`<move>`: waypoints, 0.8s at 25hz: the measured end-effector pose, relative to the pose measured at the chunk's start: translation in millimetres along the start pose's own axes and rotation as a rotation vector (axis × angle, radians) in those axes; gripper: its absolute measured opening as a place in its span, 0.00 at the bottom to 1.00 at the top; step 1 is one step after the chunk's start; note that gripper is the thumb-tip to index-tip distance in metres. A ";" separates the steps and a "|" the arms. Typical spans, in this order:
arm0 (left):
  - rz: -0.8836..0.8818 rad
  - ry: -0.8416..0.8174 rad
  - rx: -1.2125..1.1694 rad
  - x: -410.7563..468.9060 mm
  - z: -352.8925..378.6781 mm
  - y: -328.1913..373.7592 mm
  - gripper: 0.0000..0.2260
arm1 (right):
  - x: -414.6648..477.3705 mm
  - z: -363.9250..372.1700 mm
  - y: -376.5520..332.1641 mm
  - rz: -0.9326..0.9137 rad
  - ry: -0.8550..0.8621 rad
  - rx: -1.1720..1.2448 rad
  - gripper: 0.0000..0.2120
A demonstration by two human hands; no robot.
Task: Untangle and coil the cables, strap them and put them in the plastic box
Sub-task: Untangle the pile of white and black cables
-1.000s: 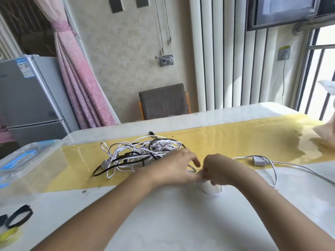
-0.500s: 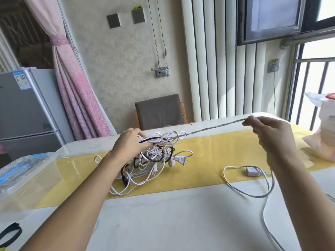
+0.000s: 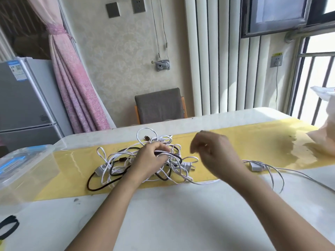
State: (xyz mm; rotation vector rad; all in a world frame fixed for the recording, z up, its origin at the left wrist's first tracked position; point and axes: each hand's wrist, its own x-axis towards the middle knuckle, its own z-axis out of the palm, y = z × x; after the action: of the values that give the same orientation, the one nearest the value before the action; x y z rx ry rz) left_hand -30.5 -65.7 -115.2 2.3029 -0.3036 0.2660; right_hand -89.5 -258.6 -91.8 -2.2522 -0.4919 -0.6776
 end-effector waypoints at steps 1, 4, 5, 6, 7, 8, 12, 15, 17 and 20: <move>-0.007 0.011 -0.017 -0.7 3.0 -1.9 0.03 | -3.3 11.3 -6.9 0.004 -0.111 0.028 0.12; 0.005 0.054 -0.037 -6.5 8.9 -4.7 0.03 | -13.1 46.2 3.5 0.087 -0.269 -0.214 0.12; 0.017 0.076 -0.031 -8.8 10.1 -7.0 0.05 | -14.6 53.7 9.1 0.108 -0.269 -0.297 0.11; 0.036 0.096 -0.023 -11.1 11.2 -8.8 0.06 | -15.2 59.1 12.8 0.133 -0.259 -0.327 0.10; 0.065 0.106 -0.013 -13.8 11.4 -11.1 0.07 | -15.5 62.9 14.8 0.156 -0.250 -0.322 0.08; 0.097 0.100 0.001 -16.6 11.7 -12.7 0.07 | -15.6 64.9 15.7 0.176 -0.247 -0.327 0.06; 0.179 0.126 0.216 -28.9 17.5 -21.0 0.15 | -18.0 70.3 11.1 0.147 -0.267 -0.449 0.11; 0.173 0.191 0.327 -38.5 30.2 -22.7 0.17 | -15.1 68.0 12.5 0.174 -0.279 -0.446 0.10; 0.209 0.253 0.331 -40.4 37.5 -24.9 0.16 | -12.4 64.6 15.9 0.200 -0.294 -0.388 0.05; 0.245 0.359 0.310 -38.7 43.3 -28.5 0.14 | -13.9 63.2 12.5 0.150 -0.274 -0.379 0.13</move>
State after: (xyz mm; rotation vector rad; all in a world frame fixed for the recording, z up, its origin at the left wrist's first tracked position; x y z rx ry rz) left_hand -54.6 -73.3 -174.8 2.4581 -0.3802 0.8934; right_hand -73.6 -222.7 -144.7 -2.7278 -0.3386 -0.4112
